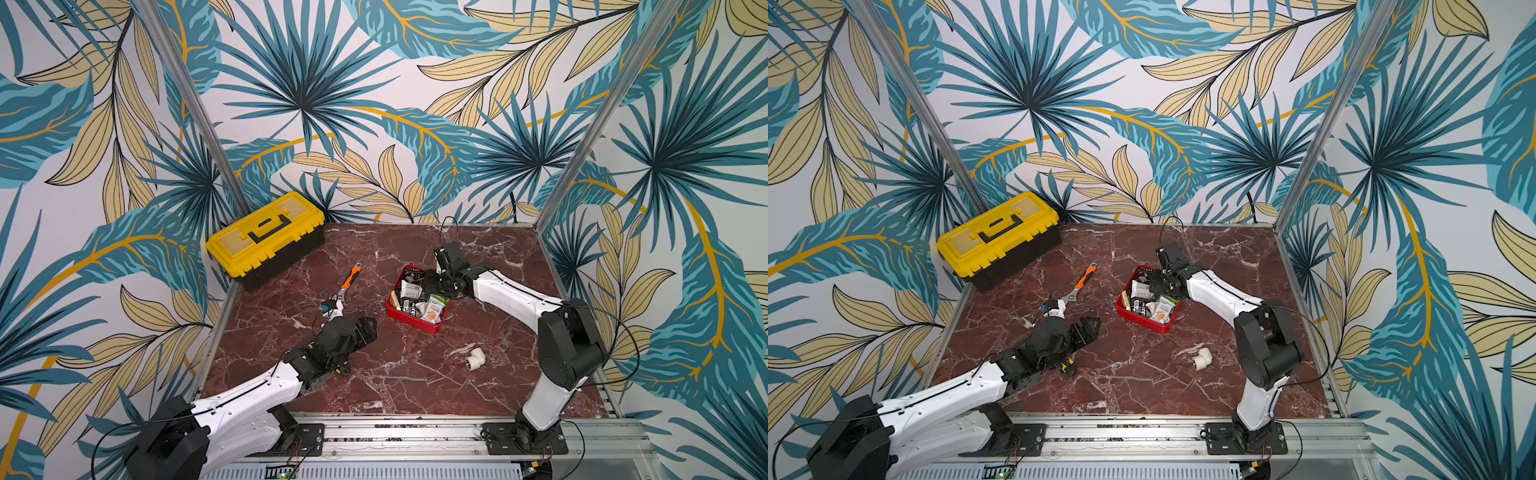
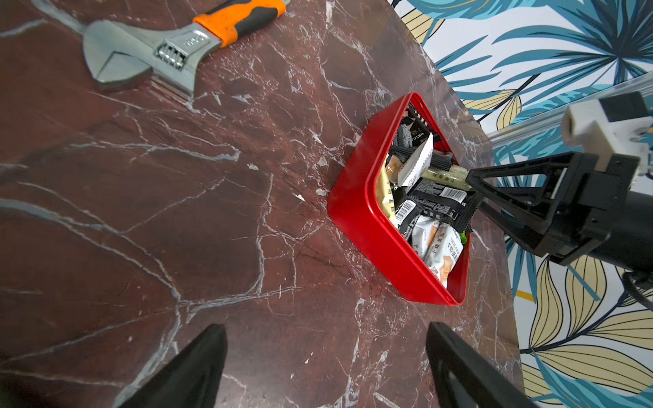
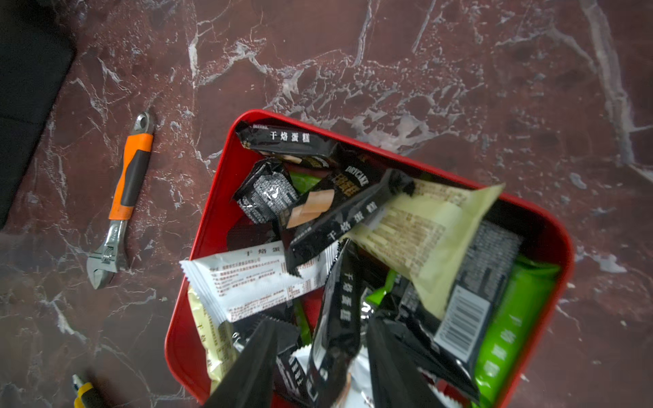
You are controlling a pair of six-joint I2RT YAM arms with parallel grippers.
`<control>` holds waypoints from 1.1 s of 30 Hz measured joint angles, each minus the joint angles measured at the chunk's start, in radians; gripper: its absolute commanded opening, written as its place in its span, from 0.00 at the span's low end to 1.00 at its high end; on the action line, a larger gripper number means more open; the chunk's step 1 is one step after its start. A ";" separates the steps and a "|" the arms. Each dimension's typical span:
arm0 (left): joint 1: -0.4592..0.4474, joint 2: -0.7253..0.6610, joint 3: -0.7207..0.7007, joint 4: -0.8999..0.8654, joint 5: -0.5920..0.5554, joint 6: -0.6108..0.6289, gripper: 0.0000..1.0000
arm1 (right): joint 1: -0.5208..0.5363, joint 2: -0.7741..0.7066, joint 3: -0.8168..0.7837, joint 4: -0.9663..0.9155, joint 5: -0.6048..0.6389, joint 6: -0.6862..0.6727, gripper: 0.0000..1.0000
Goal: Take the cookies out of the storage box
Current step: Pick up the cookie from the storage box.
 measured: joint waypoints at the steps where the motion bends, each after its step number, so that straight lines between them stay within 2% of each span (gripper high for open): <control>1: 0.000 0.000 0.000 0.000 -0.001 -0.003 0.93 | 0.002 0.010 0.007 -0.007 0.007 0.001 0.46; 10: 0.000 0.000 0.000 0.000 -0.014 -0.012 0.93 | 0.008 0.032 0.024 -0.048 0.058 0.020 0.44; 20: 0.000 0.000 0.000 0.000 -0.022 -0.018 0.88 | 0.009 0.084 0.048 -0.056 0.058 0.027 0.35; 27: 0.000 0.003 0.000 0.000 -0.022 -0.024 0.87 | 0.008 0.085 0.055 -0.057 0.054 0.030 0.24; 33: 0.000 0.003 0.000 0.000 -0.022 -0.037 0.85 | 0.008 0.085 0.055 -0.056 0.039 0.029 0.20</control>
